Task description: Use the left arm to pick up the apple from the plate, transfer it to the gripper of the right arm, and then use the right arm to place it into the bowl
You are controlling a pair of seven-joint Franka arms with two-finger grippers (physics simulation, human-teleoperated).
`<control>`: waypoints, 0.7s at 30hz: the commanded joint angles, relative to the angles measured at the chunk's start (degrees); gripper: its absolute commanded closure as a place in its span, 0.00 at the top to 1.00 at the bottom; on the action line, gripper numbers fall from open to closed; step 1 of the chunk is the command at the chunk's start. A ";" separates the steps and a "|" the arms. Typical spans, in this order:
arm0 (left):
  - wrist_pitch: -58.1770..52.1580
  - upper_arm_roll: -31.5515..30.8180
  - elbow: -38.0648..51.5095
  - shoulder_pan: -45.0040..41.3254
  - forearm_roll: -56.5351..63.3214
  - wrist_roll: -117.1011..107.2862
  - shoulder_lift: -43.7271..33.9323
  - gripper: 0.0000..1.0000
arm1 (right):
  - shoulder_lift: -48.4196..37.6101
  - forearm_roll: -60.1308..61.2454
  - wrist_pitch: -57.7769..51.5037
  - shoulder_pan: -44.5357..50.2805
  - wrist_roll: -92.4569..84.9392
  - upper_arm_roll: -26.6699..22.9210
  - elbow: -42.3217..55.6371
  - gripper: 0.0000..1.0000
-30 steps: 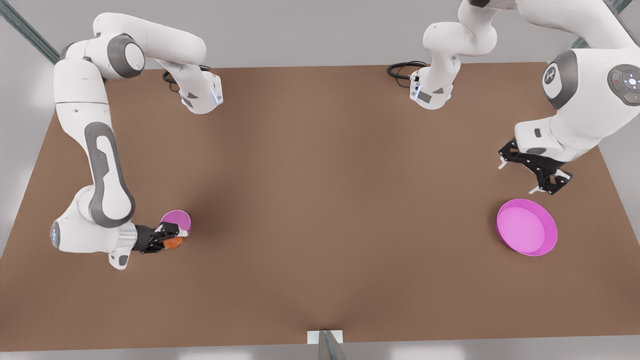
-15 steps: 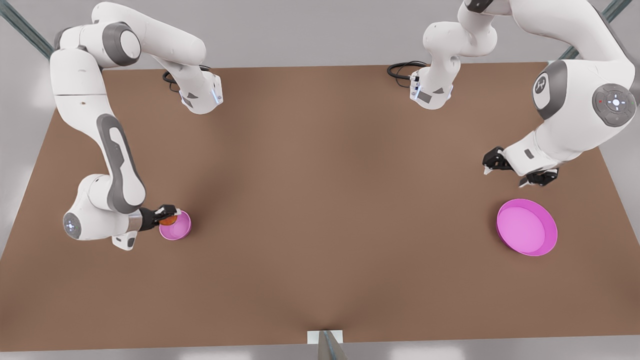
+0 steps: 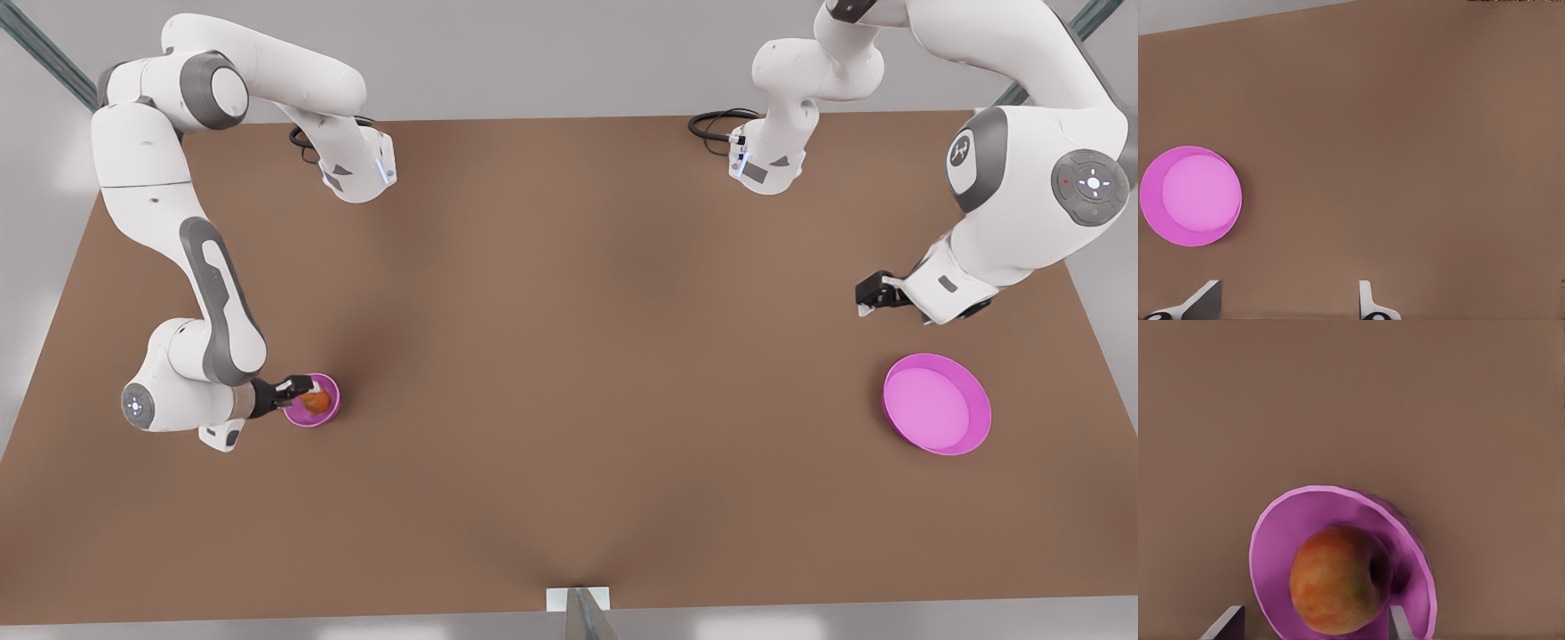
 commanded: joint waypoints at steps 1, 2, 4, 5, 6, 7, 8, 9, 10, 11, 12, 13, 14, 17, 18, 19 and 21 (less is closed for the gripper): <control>-0.10 0.00 0.03 -0.52 0.03 -10.85 -0.06 1.00 | -0.05 -0.11 0.58 0.00 2.41 0.02 0.02 0.85; -0.10 0.00 0.03 -0.52 0.03 -10.85 -0.06 1.00 | -0.05 -0.11 0.49 0.00 2.41 0.02 0.02 0.85; -0.01 0.00 0.03 -0.52 0.03 -10.76 -0.06 1.00 | -1.19 -0.19 -0.56 0.44 3.03 0.45 3.53 0.85; 0.08 0.00 0.03 -0.52 0.20 -10.76 -0.06 1.00 | -1.37 -4.31 -5.65 0.88 5.83 1.24 11.08 0.85; 0.08 0.00 0.73 -0.52 0.20 -10.68 0.64 1.00 | -1.46 -8.98 -9.61 2.54 6.98 2.30 19.08 0.86; 0.17 0.00 2.13 -0.52 0.20 -10.59 1.69 1.00 | -1.55 -10.04 -16.63 5.18 9.08 1.95 27.52 0.89; 0.69 0.00 2.58 -0.52 0.29 -10.41 2.48 1.00 | -1.90 -11.53 -21.92 8.52 12.87 2.04 35.17 0.92; 1.22 0.00 3.02 -0.52 0.20 -10.41 3.01 1.00 | -5.32 -13.99 -22.97 11.07 16.47 2.04 36.06 0.98; 1.22 0.00 3.46 -0.52 0.20 -10.41 3.19 1.00 | -8.66 -15.57 -23.51 13.44 21.56 1.95 36.15 1.00; 1.22 0.00 3.46 -0.52 0.20 -10.41 3.10 1.00 | -9.11 -17.33 -23.42 15.11 25.78 2.04 36.15 1.00; 1.13 0.00 3.46 -0.52 0.20 -10.41 3.10 1.00 | -9.46 -17.07 -23.42 15.38 28.52 2.21 35.97 1.00; 0.96 0.00 3.46 -0.78 0.20 -10.50 3.10 1.00 | -12.87 -15.93 -22.89 14.94 28.25 0.90 33.17 1.00; 0.96 0.00 3.37 -1.22 0.29 -10.50 3.10 1.00 | -21.04 -9.53 -19.21 15.20 28.69 -5.24 23.16 1.00; 0.78 0.00 3.45 -1.31 0.20 -10.50 3.10 1.00 | -28.44 -4.05 -12.69 23.38 29.66 -18.97 10.30 1.00; 0.78 0.00 3.46 -1.31 0.20 -10.50 3.10 1.00 | -28.00 -5.73 -14.18 23.73 29.66 -19.23 12.14 1.00; 0.78 0.00 3.46 -1.31 0.29 -10.50 3.10 1.00 | -25.37 -5.47 -18.58 24.08 29.75 -19.15 17.07 1.00; 0.78 0.00 3.46 -1.31 0.29 -10.50 3.10 1.00 | -25.28 -4.94 -16.74 24.17 30.63 -18.62 14.44 1.00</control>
